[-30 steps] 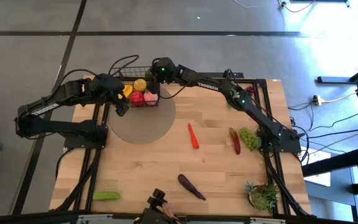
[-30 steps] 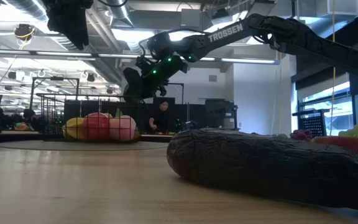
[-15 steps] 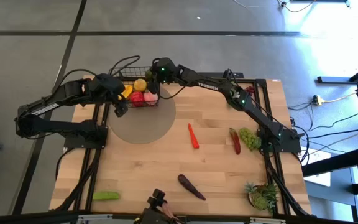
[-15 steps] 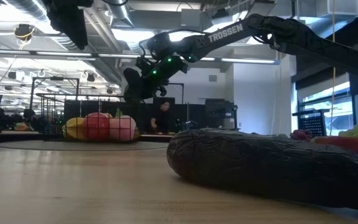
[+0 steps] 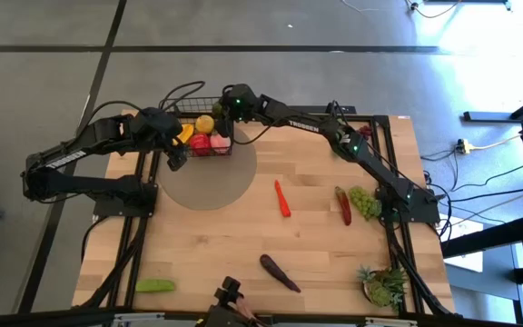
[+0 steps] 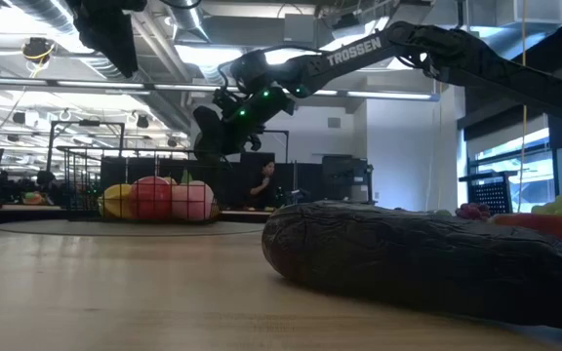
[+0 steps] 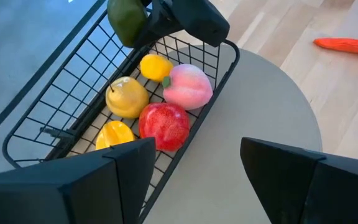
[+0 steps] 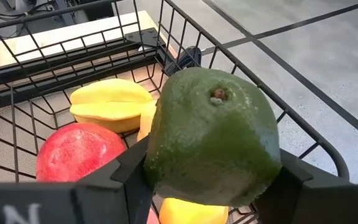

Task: Build produce basket
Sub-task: Put the green lime into the black wire basket, then put the green grapes into the black wire basket

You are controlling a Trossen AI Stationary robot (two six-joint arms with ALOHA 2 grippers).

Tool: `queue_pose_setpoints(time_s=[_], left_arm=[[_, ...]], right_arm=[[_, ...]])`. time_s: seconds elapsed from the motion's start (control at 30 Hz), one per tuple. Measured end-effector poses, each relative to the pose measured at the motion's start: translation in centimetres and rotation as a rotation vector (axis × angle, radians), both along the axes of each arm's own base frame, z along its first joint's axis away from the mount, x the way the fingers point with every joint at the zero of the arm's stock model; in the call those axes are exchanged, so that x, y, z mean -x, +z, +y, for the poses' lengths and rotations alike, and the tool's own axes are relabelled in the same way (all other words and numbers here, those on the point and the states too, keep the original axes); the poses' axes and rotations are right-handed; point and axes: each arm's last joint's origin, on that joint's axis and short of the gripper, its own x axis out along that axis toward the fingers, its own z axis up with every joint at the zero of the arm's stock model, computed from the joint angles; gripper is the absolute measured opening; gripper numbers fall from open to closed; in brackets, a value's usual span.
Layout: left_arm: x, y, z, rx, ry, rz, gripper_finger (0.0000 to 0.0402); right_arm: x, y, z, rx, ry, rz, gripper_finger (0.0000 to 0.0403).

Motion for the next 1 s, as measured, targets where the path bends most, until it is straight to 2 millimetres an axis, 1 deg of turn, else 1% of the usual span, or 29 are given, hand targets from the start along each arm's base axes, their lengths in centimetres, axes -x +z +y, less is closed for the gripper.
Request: queue_pose_setpoints(time_s=[0.43,0.53,0.8,1.0], left_arm=[[0.00,0.00,0.00,0.000,0.000,0.000,0.0225],[0.00,0.00,0.00,0.000,0.000,0.000,0.0225],[0.00,0.00,0.00,0.000,0.000,0.000,0.0225],[0.01,0.00,0.00,0.000,0.000,0.000,0.0225]], right_arm=[[-0.01,-0.05,0.09,-0.006,0.008,0.004,0.0213],[0.00,-0.06,0.09,-0.007,0.007,0.005,0.0227],[-0.02,-0.06,0.11,0.017,0.022,0.015,0.0281],[-0.03,0.14,0.12,-0.005,0.014,-0.006,0.0289]])
